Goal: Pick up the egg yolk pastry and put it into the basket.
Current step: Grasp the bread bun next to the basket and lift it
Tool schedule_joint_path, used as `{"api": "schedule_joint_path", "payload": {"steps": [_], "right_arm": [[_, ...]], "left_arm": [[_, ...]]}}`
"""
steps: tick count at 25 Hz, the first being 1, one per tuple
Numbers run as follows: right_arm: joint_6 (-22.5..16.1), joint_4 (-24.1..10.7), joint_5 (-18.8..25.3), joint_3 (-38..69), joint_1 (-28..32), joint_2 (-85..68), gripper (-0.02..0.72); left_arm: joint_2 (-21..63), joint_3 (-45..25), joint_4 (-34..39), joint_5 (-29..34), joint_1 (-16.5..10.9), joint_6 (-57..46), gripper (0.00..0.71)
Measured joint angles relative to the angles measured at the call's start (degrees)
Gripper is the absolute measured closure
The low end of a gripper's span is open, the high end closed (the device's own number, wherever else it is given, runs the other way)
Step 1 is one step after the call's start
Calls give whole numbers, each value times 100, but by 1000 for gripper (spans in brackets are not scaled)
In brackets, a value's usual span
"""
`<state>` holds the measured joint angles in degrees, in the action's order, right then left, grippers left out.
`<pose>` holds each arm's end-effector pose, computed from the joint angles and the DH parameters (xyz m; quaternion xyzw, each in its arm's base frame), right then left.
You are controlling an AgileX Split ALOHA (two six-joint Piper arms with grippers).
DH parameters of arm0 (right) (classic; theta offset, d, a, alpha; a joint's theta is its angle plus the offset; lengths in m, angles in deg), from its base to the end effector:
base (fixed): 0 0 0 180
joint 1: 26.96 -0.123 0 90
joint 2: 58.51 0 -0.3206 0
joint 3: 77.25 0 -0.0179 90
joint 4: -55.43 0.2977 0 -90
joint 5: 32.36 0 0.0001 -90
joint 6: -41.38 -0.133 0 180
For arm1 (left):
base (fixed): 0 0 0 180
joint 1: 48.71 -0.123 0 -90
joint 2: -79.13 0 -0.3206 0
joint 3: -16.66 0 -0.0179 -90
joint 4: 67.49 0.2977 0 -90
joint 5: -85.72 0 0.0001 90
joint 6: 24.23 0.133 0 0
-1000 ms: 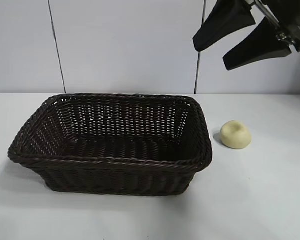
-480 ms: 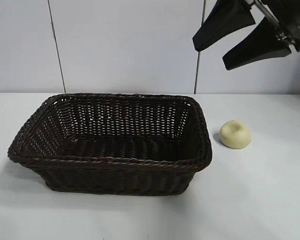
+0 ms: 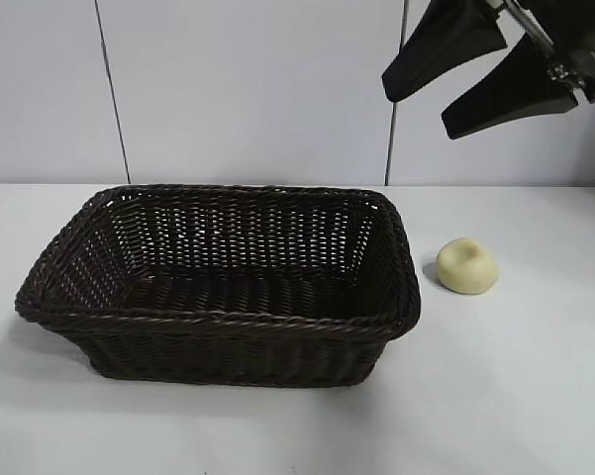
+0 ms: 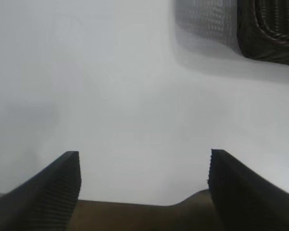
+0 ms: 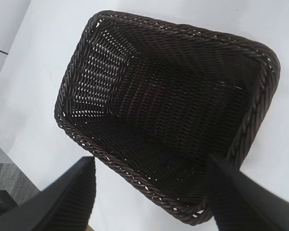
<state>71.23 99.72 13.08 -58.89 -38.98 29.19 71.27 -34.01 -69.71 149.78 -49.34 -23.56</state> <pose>0.3276 0.1375 0.2872 -0.1431 0.9064 0.2862 0.2757 0.0390 -0.0042 0.2659 0.0012 0.8769 -0.0139 0.4804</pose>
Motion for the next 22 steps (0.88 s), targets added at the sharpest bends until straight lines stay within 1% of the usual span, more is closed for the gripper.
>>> {"api": "schedule_joint_path", "payload": {"steps": [2,7,11,13,14,16,18,21,22], "right_arm": [[0,0,-24,0,0,0,227],[0,10,-35,0,0,0,227],[0,-61,-57,0,0,0,227],[-60,-188,-110,-45,0,0,227],[-163,-293,-155,-78,0,0,227],[-385,-699,-171,-186,0,0,227],[-738,-1213,-171,-294,0,0,227],[-1399,-2217,-125,-486,0,17,207],[-1625,-2494,-83,-563,0,32,201]], "left_arm": [[164,0,0,23,0,0,171],[163,0,-2,30,0,-13,171],[163,0,-2,30,0,-16,171],[163,0,-2,30,0,-16,171],[163,0,-2,30,0,-16,171],[163,0,-2,30,0,-16,171],[163,0,-2,30,0,-16,171],[163,0,-2,30,0,-16,171],[163,0,-2,30,0,-16,171]]}}
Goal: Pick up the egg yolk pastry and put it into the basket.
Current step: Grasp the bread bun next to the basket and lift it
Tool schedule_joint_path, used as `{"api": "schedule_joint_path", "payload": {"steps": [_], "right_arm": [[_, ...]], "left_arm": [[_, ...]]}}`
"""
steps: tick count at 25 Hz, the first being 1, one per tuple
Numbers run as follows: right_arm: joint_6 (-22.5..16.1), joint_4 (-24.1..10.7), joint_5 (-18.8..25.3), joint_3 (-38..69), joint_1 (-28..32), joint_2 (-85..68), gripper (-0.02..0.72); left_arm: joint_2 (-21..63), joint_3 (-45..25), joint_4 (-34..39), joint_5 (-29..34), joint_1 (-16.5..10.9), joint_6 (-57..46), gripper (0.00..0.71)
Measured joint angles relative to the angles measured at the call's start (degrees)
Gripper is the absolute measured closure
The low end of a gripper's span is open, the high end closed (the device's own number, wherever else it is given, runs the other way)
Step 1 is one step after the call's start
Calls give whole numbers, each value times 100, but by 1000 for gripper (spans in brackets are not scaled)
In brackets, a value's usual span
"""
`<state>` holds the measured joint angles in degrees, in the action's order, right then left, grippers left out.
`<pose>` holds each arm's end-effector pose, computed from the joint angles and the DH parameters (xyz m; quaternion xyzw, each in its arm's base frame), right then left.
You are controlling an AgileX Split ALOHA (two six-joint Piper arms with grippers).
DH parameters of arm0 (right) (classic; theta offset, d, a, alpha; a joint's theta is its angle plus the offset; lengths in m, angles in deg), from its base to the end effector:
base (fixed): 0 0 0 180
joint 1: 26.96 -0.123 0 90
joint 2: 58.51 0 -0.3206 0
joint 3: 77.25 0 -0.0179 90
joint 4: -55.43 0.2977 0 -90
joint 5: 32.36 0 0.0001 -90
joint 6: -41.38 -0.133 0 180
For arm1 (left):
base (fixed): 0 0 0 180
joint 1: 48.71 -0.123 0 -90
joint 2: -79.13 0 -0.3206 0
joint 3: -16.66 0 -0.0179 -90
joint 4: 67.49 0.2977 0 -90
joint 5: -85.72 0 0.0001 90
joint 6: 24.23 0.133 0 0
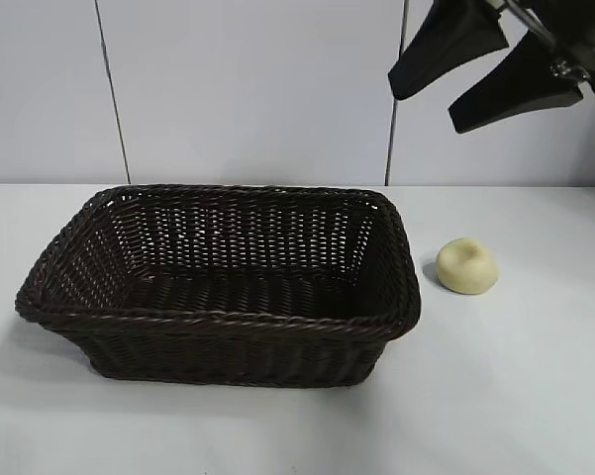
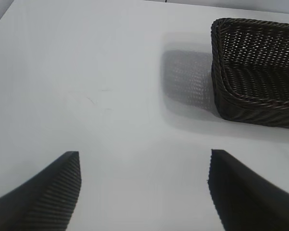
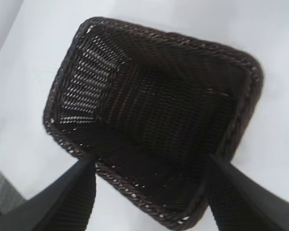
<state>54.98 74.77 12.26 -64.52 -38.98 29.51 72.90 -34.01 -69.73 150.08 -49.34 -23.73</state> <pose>0.3469 0.1055 0.3012 -0.1316 0.9352 0.1442 0.2954 0.0345 -0.0043 0.2663 0.0003 0.8713 -0.0147 0.4905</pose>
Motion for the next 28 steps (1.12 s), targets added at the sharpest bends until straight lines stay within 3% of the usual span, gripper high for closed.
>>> {"api": "schedule_joint_path", "payload": {"steps": [4,9,17,23,28], "right_arm": [[-562,-977,244,-347,0,235,185],[-848,-1387,399,-649,13,785,185],[-915,-1399,294,-744,694,1682,185],[-915,-1367,-121,-744,1063,2232,185],[-692,-952,-440,-744,1063,2454,185]], "left_arm": [[0,0,0,0,0,0,171],[0,0,0,0,0,0,171],[0,0,0,0,0,0,171],[0,0,0,0,0,0,171],[0,0,0,0,0,0,171]]}}
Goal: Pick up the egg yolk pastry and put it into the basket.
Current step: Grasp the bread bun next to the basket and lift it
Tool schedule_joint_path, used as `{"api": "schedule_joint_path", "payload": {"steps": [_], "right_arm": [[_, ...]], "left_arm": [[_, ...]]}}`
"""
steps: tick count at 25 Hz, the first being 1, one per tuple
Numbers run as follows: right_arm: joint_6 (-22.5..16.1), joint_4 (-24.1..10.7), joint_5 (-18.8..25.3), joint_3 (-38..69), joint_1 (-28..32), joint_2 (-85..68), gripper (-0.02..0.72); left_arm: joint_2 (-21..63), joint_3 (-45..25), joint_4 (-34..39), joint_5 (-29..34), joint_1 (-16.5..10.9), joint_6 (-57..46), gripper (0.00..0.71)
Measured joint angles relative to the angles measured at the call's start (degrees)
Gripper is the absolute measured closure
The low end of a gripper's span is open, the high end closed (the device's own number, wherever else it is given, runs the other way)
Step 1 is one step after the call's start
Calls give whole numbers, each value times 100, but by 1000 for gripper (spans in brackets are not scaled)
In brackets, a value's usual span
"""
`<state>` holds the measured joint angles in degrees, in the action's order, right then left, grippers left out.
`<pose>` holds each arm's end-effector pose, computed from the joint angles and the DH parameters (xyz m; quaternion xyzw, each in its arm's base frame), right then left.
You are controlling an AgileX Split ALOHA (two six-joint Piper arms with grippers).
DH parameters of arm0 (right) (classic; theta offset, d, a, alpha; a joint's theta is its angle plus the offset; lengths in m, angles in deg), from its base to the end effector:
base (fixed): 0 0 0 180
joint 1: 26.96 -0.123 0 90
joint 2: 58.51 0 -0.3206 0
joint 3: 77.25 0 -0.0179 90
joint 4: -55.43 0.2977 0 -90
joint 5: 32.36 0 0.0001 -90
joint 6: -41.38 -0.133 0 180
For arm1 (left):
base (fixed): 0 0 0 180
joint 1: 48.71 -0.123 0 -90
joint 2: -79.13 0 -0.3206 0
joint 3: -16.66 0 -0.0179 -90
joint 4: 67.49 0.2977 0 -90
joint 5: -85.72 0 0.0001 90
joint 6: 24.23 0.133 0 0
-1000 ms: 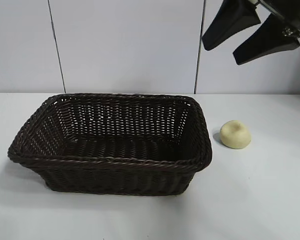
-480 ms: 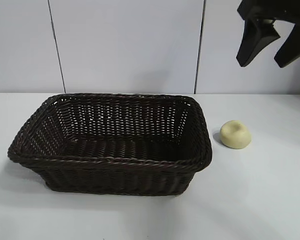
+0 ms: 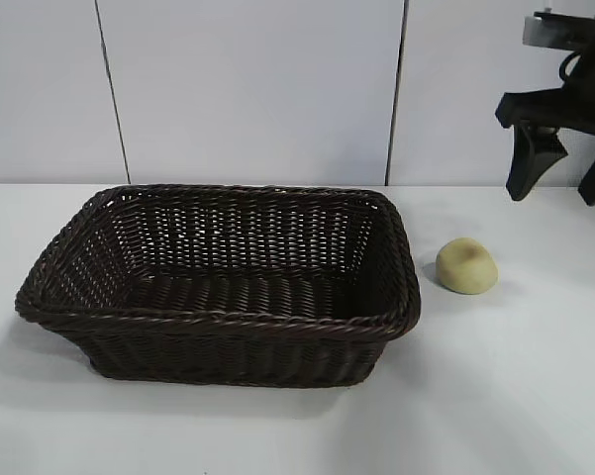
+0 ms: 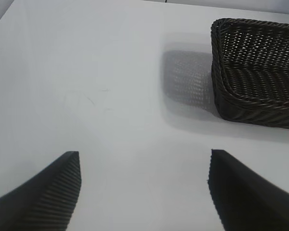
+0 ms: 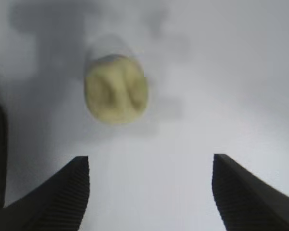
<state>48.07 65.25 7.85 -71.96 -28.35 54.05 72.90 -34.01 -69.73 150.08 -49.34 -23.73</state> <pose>0.4443 0.0254 0.1735 -0.0154 0.9795 0.0578 0.1925 0.0345 -0.0043 0.2663 0.0003 0.8713 -0.0147 0.4905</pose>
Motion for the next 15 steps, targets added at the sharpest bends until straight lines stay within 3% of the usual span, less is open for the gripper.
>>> {"api": "schedule_joint_path", "payload": {"steps": [3,15], "right_arm": [[250,289,-145,0,0,51,185],[636,755,-781,-27,0,779,185]], "left_arm": [[0,0,0,0,0,0,171],[0,0,0,0,0,0,171]]}}
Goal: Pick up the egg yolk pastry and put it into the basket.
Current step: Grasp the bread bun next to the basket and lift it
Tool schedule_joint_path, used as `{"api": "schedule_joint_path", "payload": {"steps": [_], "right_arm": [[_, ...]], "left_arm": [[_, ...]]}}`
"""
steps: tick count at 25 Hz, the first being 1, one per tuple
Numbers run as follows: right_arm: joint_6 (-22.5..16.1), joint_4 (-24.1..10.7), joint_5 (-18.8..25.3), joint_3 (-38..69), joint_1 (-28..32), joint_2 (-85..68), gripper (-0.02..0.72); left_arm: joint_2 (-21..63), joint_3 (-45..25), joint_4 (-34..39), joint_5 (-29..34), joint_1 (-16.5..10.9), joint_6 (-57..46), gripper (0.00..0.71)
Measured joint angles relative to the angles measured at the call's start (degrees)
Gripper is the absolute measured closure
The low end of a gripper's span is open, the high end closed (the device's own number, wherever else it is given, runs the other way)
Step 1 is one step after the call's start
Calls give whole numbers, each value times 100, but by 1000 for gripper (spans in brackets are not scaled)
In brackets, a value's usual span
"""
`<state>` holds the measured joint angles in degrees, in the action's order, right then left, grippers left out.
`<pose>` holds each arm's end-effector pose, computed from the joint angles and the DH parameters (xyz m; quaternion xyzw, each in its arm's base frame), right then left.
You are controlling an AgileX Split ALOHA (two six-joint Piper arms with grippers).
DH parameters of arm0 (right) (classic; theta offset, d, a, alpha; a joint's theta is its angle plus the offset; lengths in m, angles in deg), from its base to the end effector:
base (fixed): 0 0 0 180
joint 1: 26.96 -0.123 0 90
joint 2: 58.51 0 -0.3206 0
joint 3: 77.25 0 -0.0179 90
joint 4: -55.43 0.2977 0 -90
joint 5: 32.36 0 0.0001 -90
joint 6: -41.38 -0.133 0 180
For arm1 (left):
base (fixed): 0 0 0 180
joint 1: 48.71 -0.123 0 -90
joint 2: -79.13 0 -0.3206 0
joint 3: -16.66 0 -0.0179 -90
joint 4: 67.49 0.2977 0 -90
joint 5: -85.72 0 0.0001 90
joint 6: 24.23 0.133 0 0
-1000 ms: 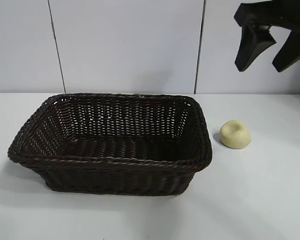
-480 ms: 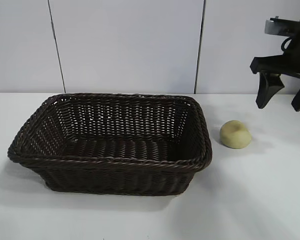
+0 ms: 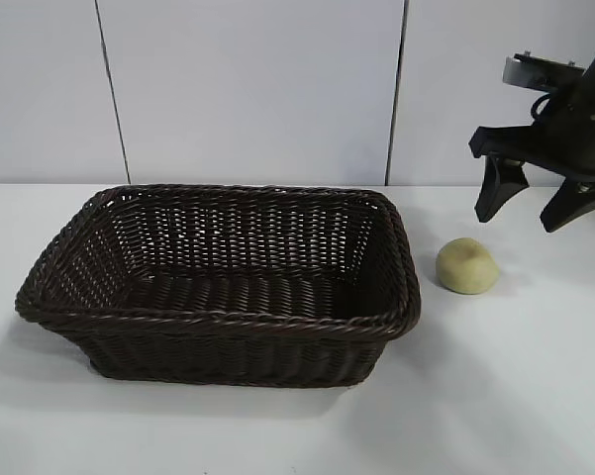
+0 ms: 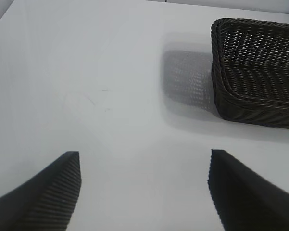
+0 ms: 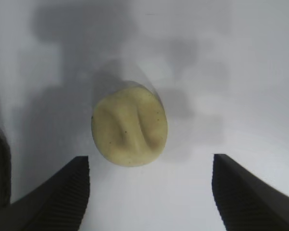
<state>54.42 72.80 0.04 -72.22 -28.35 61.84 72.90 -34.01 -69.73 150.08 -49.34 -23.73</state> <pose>0.4665 0.0326 0.1214 -0.0132 0.9761 0.0841 0.2001 0.0345 -0.0043 0.2663 0.0003 0.8713 -0.0147 0.4905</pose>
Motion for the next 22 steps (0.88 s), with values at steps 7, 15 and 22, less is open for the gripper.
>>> {"api": "schedule_joint_path", "payload": {"steps": [7,15,22], "right_arm": [[549,619,-211,0,0,275,185],[676,796,-375,0,0,275,241],[676,825,-345,-11,0,488,249]], "left_arm": [[0,0,0,0,0,0,171],[0,0,0,0,0,0,171],[0,0,0,0,0,0,171]]}}
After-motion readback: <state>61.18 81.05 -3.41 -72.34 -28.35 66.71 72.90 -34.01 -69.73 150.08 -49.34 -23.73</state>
